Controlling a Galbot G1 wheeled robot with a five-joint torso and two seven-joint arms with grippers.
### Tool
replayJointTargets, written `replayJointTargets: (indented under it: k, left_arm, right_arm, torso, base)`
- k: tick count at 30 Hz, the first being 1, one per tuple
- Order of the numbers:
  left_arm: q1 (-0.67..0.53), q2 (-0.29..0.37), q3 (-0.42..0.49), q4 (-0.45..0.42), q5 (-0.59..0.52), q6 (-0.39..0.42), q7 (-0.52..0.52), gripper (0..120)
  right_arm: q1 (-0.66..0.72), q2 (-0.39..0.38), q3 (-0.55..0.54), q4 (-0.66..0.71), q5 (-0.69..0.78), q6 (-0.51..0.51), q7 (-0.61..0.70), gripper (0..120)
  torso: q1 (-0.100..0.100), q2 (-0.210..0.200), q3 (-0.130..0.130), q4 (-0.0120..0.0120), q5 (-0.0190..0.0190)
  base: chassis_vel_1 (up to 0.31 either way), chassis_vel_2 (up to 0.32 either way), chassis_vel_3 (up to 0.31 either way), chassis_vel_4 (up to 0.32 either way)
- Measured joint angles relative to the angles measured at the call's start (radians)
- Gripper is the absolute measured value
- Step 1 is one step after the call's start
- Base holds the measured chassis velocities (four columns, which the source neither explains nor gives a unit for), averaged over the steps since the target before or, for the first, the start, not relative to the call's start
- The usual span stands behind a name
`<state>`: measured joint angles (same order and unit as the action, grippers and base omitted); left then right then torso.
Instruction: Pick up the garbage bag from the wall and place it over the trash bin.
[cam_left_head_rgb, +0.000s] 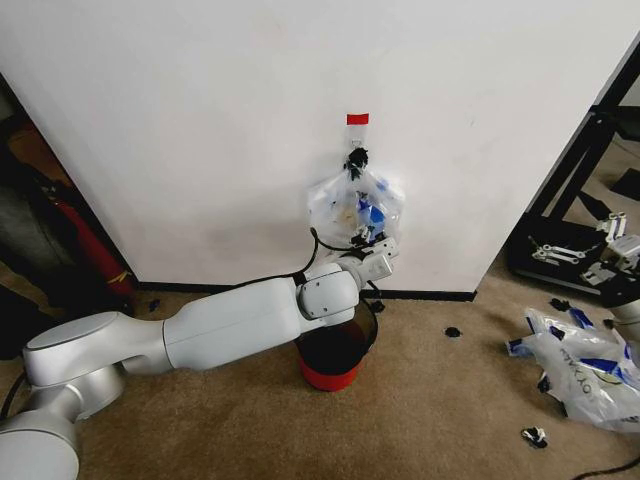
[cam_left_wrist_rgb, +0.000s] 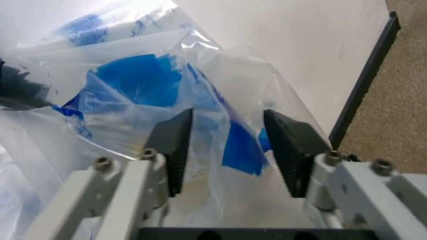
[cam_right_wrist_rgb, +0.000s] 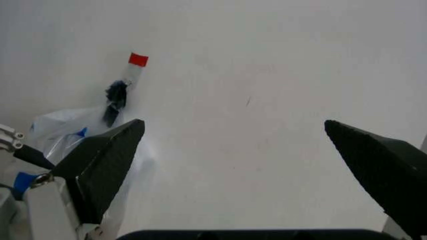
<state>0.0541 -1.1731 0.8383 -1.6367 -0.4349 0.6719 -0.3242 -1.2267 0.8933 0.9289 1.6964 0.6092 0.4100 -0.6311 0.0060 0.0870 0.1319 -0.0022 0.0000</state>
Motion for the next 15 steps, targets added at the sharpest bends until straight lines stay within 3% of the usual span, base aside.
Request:
replayJointTargets:
  k: [11, 15]
  left_arm:
    - [-0.004, -0.006, -0.015, 0.006, -0.023, -0.016, -0.01, 1]
    - [0.008, 0.012, -0.051, -0.028, -0.034, -0.036, -0.018, 0]
  right_arm:
    - [-0.01, 0.011, -0.006, 0.003, -0.006, 0.013, -0.004, 100]
    - [-0.018, 0.015, -0.025, 0.003, -0.009, 0.023, -0.006, 100]
  torso:
    - [0.0, 0.0, 0.0, -0.0002, 0.0]
    - [0.0, 0.0, 0.0, -0.0003, -0.0001]
  base:
    - [0.0, 0.0, 0.0, 0.0]
    - [0.0, 0.0, 0.0, 0.0]
